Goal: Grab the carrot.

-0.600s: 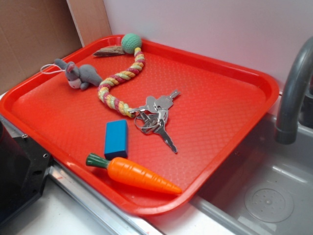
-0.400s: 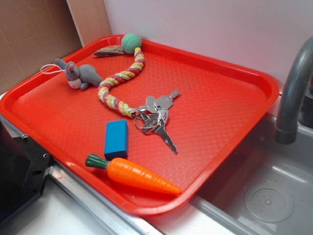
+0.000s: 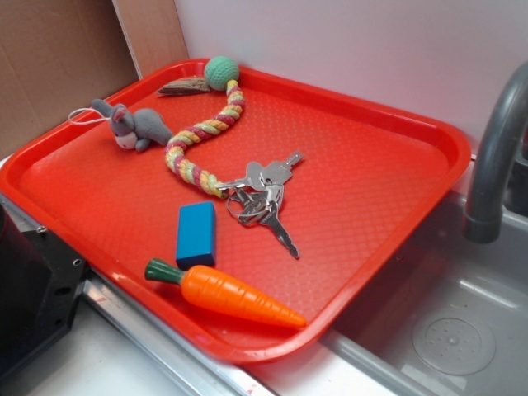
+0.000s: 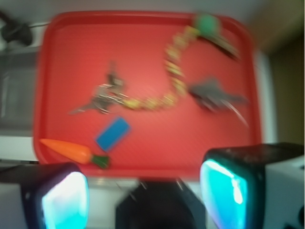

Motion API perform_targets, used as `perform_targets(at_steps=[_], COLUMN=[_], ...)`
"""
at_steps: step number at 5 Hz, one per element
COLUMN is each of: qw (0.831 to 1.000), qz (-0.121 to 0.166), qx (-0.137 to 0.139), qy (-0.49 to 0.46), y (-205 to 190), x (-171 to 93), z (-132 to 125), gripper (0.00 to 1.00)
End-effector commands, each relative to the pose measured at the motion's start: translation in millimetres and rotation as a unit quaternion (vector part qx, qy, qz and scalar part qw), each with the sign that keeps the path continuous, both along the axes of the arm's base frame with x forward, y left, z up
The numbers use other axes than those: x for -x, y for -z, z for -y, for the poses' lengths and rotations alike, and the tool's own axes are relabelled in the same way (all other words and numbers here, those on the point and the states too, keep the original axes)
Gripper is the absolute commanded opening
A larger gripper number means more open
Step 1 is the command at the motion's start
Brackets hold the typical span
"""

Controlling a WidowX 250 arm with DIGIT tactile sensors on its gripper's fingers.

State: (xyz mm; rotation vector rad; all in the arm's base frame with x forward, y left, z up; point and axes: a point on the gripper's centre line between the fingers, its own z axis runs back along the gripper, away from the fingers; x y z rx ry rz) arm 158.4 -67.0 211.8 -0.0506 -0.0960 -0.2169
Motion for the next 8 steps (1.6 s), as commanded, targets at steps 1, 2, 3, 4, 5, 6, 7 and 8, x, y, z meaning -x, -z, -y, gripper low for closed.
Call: perform_targets(at_steps=[1, 2, 3, 4, 5, 6, 7, 8], qw=[0.988, 0.988, 0.988, 0.967, 0.938, 0.93, 0.92, 0.914], qz=[0.088, 0.088, 0.088, 0.058, 0.085, 0.061, 0.048, 0.034], qx=[0.006, 0.006, 0.006, -0.007, -0.017, -0.014, 0.003, 0.025], qy=[0.124, 0.124, 0.124, 0.249, 0.336, 0.363, 0.39, 0.403], y=[26.2, 26.2, 26.2, 68.3, 98.7, 125.1, 145.3, 169.4], x=[-2.8, -2.8, -2.8, 1.3, 20.6, 17.3, 16.0, 33.9], z=[58.8, 58.8, 58.8, 74.4, 85.1, 82.5, 86.7, 93.3], gripper=[1.0, 1.0, 1.0, 1.0, 1.0, 1.0, 1.0, 1.0])
